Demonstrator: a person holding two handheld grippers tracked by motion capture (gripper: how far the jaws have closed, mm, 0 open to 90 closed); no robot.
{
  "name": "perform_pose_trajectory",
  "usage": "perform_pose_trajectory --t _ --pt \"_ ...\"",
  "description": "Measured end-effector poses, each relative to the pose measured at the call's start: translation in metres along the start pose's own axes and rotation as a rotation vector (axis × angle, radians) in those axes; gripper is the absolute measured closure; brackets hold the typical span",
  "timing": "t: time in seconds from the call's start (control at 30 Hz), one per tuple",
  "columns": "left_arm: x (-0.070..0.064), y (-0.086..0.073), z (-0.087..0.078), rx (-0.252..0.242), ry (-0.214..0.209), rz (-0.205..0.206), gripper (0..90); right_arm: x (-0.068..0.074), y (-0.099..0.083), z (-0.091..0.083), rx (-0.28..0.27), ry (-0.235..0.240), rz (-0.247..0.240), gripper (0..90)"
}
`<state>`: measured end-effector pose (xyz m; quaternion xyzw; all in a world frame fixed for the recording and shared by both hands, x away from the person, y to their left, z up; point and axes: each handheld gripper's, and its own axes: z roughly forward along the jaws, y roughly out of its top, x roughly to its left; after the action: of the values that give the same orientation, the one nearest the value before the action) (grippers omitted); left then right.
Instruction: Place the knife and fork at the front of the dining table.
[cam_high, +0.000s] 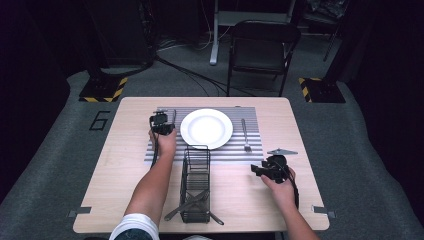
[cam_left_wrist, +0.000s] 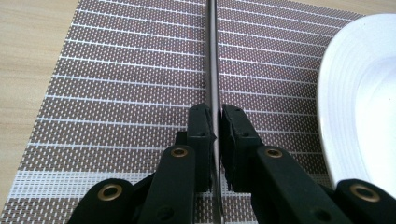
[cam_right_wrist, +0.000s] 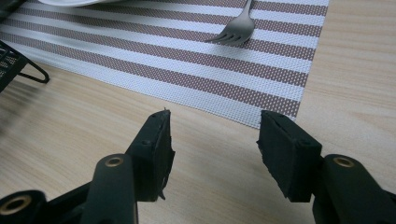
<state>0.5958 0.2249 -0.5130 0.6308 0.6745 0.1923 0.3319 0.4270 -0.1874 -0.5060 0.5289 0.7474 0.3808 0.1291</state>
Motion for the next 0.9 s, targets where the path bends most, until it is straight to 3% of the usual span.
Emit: perform_pose_trajectory --t 0.33,0.6,0.67,0.9 --pt "0.002 0.0 -0.001 0.007 -0.012 0.009 81.9 0.0 0.0 0.001 0.004 0.001 0.005 44.1" --pt "0.005 0.0 -0.002 0.007 -0.022 -0.007 81.0 0.0 0.0 0.001 0.005 0.001 0.003 44.1" --pt "0.007 0.001 -0.002 0.009 -0.015 0.013 80.4 0.0 0.0 0.001 0.005 0.0 0.004 44.1" --pt "0.011 -0.001 -0.003 0.0 -0.022 -0.003 78.5 0.0 0.0 0.001 0.004 -0.001 0.004 44.1"
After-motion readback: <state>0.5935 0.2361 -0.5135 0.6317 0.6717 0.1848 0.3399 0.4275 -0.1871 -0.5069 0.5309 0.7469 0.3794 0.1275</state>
